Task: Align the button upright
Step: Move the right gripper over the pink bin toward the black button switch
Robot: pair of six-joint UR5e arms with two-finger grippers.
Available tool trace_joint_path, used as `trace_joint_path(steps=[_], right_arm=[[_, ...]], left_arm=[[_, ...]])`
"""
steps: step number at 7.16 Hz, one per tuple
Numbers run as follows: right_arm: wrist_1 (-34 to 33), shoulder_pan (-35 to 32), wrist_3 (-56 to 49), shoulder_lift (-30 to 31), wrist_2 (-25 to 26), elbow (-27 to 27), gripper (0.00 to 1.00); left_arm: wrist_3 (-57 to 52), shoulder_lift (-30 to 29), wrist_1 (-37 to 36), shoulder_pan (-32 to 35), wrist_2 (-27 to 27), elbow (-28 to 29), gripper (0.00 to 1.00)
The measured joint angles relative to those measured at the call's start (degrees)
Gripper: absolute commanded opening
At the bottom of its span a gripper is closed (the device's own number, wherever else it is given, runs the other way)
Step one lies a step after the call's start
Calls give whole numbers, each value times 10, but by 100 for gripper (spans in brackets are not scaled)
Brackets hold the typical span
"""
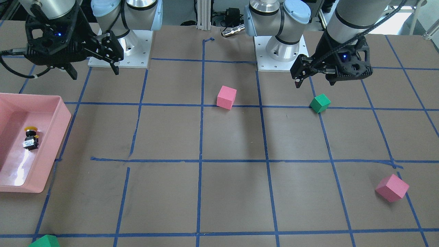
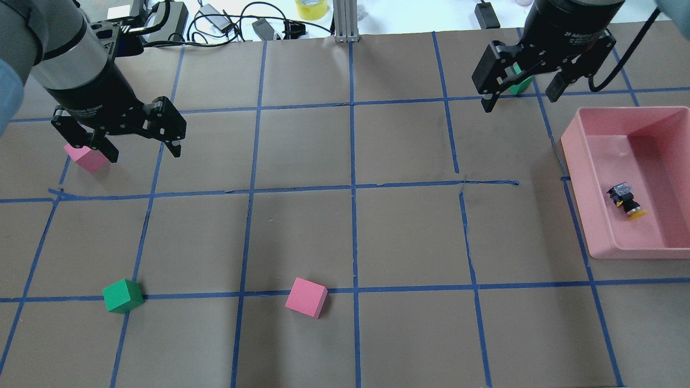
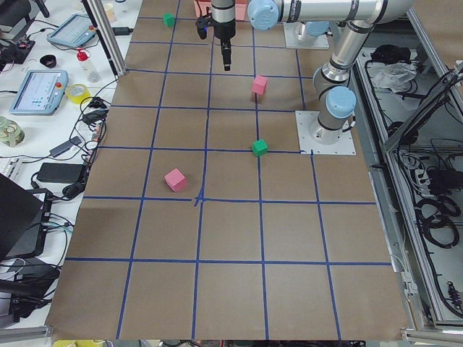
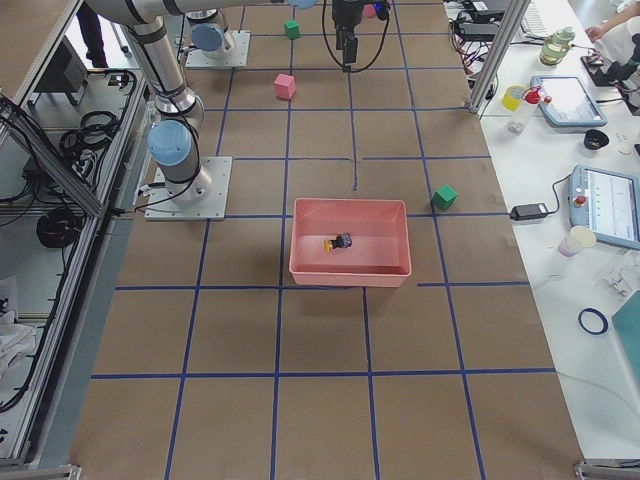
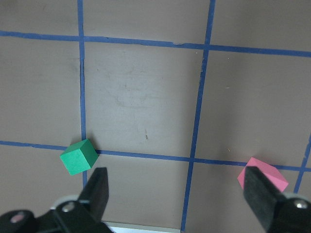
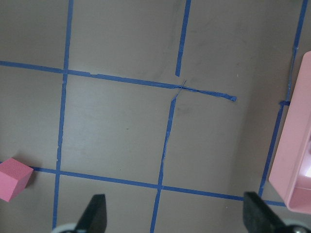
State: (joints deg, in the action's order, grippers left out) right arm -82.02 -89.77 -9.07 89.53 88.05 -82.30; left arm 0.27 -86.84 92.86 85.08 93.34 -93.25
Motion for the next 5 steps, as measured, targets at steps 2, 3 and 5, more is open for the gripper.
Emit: trace_joint_path(steps=[2, 3, 5], right_arm=[[-24, 0, 0, -5, -1, -1, 100], [-32, 2, 1, -11, 3, -2, 100], [-37, 40, -8, -23, 7, -9, 100]], left_arm=[[0, 0, 0, 0, -1, 0, 100], [0, 0, 0, 0, -1, 0, 100], [0, 0, 0, 0, 0, 0, 100]])
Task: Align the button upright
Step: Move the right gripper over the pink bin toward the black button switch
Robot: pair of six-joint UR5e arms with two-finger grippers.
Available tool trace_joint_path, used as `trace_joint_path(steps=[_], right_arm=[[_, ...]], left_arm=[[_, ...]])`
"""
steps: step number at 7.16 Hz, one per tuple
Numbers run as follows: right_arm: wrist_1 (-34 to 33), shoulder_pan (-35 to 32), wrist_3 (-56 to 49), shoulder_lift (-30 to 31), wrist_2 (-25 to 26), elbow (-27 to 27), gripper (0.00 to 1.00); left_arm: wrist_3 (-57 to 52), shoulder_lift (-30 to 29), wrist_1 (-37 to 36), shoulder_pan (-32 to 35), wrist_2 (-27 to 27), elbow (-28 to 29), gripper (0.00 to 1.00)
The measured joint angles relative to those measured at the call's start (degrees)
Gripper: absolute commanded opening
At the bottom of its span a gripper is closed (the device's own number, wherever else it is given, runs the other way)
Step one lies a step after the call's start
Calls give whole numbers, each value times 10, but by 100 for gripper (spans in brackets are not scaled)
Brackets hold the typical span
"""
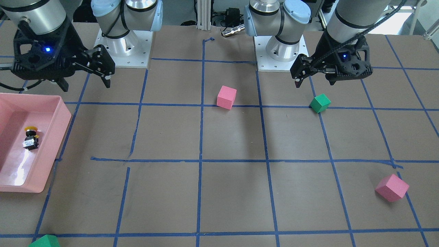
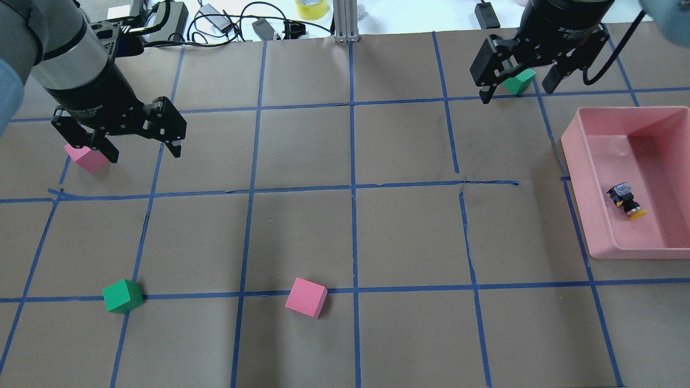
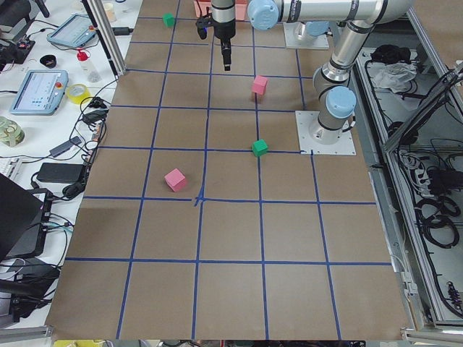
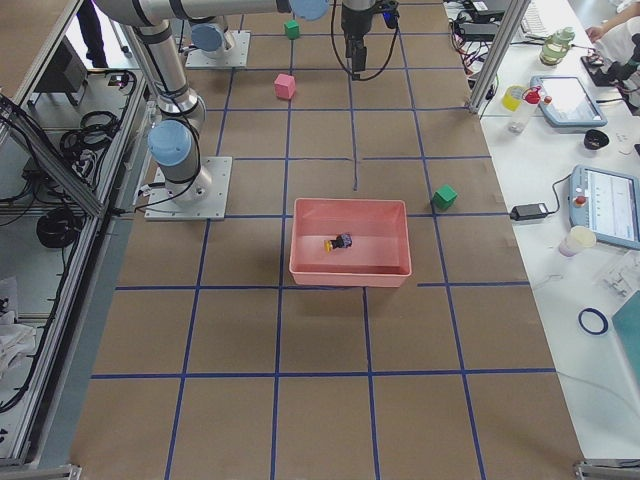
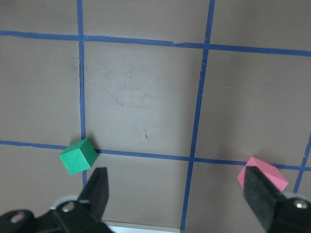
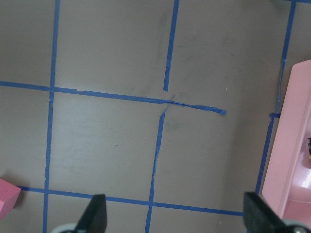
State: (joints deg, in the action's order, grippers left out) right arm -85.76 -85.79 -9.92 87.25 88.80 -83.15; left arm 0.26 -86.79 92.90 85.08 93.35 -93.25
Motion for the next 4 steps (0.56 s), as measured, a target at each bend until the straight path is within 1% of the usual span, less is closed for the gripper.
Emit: trace_joint_path(steps=[1, 2, 4], right_arm=[[-7, 50, -29, -11, -4, -9, 100], [-20, 102, -79, -25, -4, -16, 100], [-52, 200, -209, -63, -1, -24, 100]], left_arm=[[0, 0, 0, 0, 0, 0, 100], [0, -1, 0, 0, 0, 0, 100], [0, -1, 0, 0, 0, 0, 100]])
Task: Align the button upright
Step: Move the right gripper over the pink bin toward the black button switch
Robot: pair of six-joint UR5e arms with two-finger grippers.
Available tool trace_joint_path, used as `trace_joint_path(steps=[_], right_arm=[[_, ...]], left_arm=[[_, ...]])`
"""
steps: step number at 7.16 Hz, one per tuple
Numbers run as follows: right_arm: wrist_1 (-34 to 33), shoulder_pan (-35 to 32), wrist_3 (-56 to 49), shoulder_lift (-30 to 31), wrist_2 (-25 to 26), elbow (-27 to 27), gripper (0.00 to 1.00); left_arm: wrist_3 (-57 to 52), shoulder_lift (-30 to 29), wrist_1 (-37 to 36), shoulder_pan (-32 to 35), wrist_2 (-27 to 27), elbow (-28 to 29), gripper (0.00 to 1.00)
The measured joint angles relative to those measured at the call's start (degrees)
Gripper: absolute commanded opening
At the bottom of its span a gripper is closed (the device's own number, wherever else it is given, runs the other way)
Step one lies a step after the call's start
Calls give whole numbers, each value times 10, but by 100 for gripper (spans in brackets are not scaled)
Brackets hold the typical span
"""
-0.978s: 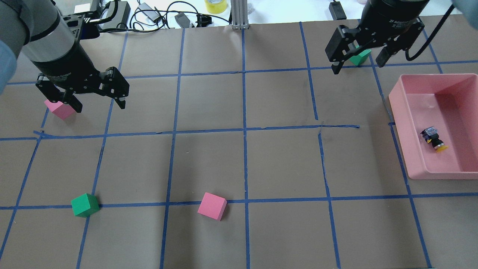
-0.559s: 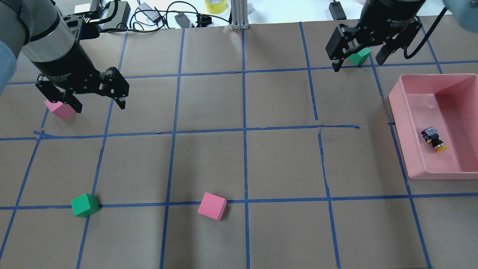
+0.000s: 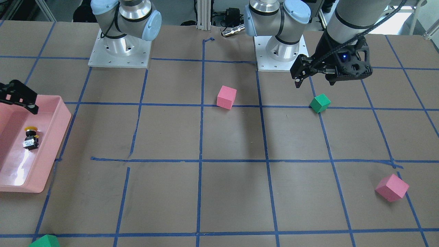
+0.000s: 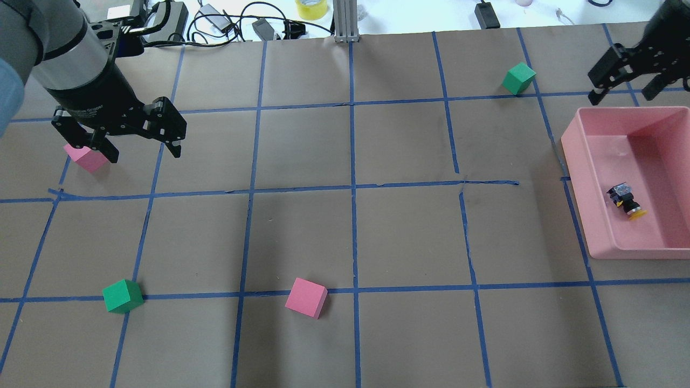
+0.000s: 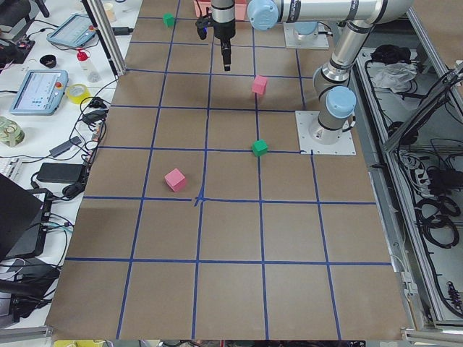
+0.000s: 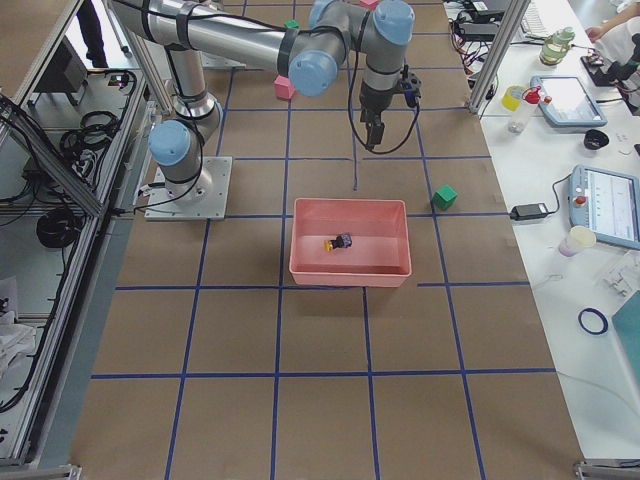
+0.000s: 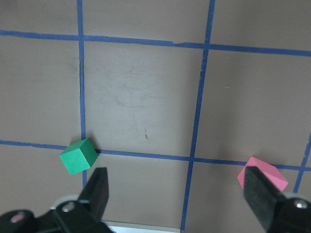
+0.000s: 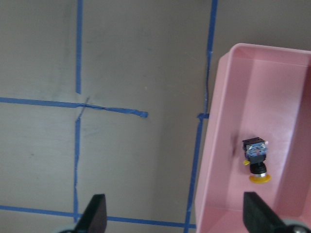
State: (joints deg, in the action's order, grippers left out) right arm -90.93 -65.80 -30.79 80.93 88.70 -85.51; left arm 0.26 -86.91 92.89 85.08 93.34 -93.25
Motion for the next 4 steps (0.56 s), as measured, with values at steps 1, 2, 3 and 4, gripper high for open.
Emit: trace_joint_path(steps=[1, 2, 3, 4], right_arm=[[-26, 42, -65, -20, 0, -12, 100], [-73, 77, -123, -31, 1, -40, 100], [-128, 103, -181, -37, 0, -83, 100], [-180, 119, -239, -40, -3, -129, 100]], left_arm=[[0, 0, 0, 0, 0, 0, 100], [0, 1, 0, 0, 0, 0, 100], [0, 1, 0, 0, 0, 0, 100], [0, 1, 0, 0, 0, 0, 100]])
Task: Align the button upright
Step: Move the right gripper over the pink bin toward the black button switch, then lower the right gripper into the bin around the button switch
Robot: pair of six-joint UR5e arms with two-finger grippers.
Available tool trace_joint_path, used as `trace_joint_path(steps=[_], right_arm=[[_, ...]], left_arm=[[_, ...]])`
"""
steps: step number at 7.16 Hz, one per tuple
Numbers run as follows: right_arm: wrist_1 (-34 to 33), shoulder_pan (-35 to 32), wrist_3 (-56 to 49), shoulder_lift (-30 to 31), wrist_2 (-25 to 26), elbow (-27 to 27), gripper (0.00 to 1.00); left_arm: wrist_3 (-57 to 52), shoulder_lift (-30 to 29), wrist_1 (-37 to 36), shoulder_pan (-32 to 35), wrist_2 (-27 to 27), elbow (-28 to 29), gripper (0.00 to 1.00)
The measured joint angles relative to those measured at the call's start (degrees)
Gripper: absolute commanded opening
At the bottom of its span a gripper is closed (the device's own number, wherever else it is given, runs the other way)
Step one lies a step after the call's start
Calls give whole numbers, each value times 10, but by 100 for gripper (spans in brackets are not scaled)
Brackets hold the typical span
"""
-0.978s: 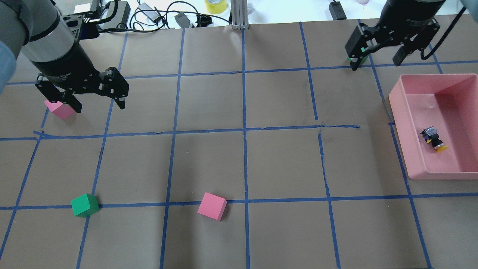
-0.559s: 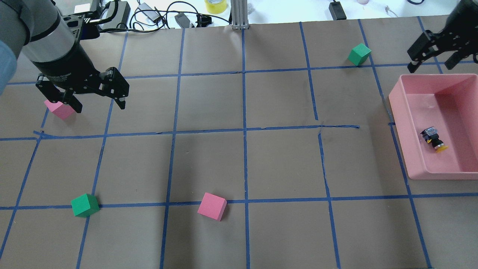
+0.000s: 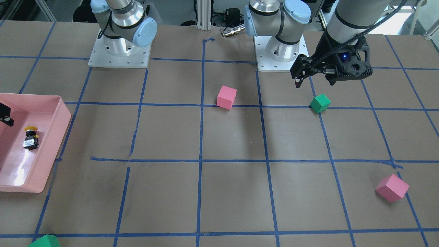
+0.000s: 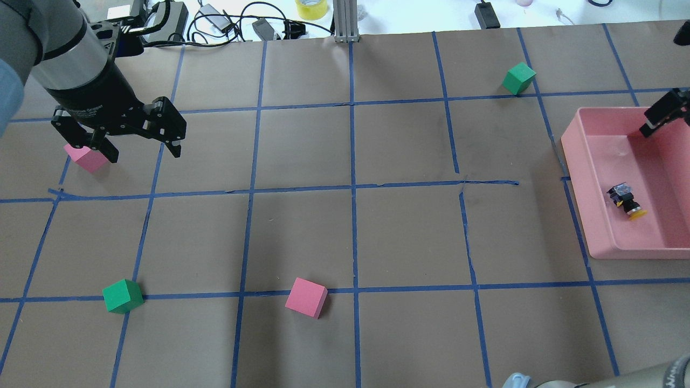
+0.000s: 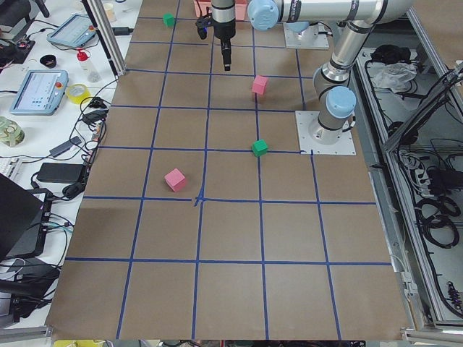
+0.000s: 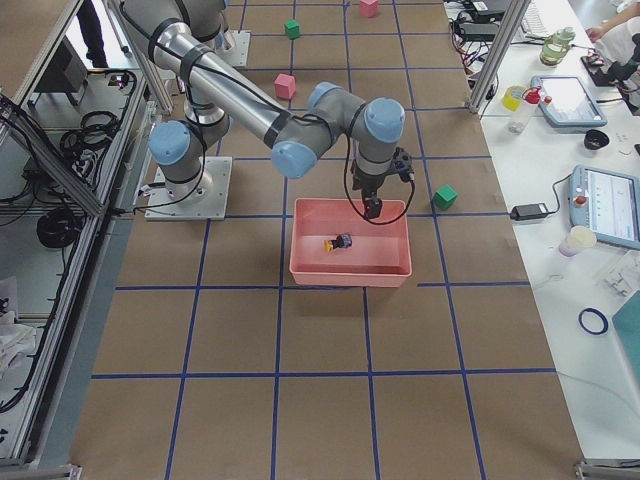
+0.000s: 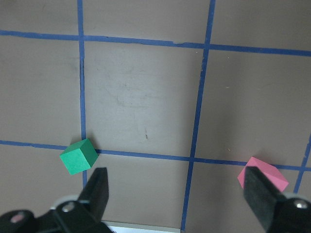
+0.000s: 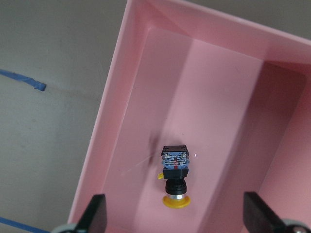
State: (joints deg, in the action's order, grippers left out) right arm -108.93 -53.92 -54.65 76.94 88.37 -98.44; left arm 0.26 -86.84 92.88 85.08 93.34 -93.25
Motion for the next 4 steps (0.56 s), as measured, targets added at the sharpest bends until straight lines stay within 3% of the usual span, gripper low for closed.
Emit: trace_joint_path(steps=[2, 4], right_arm=[[-67, 13, -74, -2, 3, -53, 100], [-80, 24, -110, -3, 3, -65, 100]], left_arm=[[0, 0, 0, 0, 0, 0, 100], [-1, 0, 1, 0, 0, -1, 100]])
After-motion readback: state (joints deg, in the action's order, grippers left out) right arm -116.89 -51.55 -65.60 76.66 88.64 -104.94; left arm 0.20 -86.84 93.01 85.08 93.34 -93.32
